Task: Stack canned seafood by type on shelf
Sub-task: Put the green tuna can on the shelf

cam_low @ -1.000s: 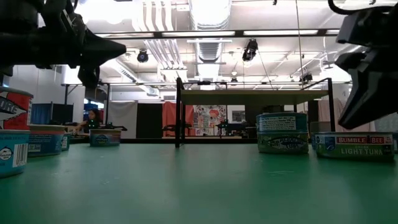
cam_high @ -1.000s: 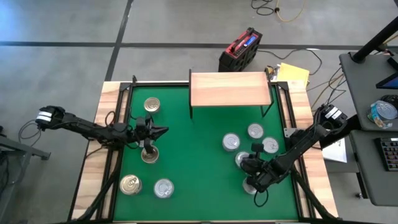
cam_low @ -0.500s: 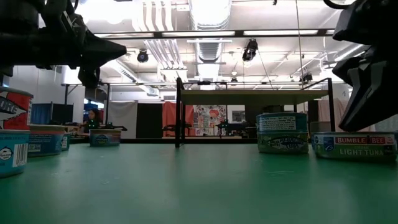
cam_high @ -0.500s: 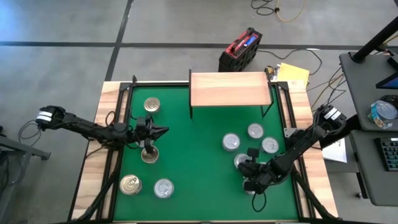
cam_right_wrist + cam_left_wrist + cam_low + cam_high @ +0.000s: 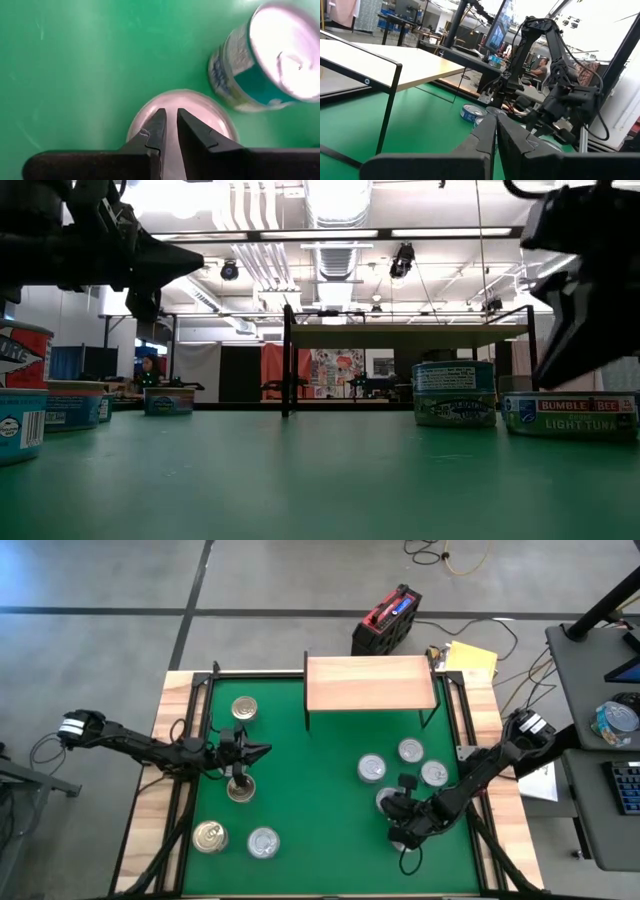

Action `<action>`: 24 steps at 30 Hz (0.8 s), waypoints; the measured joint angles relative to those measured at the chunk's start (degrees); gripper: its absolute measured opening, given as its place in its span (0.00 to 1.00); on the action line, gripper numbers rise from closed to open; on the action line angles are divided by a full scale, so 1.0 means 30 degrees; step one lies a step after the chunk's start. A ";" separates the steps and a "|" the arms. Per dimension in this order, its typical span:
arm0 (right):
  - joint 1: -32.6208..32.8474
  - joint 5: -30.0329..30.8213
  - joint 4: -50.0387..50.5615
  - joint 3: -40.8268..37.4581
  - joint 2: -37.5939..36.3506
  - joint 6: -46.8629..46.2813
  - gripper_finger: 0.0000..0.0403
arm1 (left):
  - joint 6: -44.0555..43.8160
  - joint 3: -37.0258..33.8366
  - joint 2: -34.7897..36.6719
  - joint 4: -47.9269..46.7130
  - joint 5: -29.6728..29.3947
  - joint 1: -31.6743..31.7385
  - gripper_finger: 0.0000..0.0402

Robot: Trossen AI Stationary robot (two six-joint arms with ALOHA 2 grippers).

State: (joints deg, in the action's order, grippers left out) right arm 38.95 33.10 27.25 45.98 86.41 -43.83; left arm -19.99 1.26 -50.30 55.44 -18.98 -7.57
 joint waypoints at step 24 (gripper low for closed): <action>-0.2107 -0.4304 0.8214 0.3832 -0.2610 -0.5105 0.10 | 0.2748 0.4383 -0.2891 -0.2792 0.0022 -0.1217 0.00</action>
State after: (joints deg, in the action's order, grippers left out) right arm 32.62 20.19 51.89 57.48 78.58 -59.15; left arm -11.74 14.41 -58.98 47.06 -18.92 -11.22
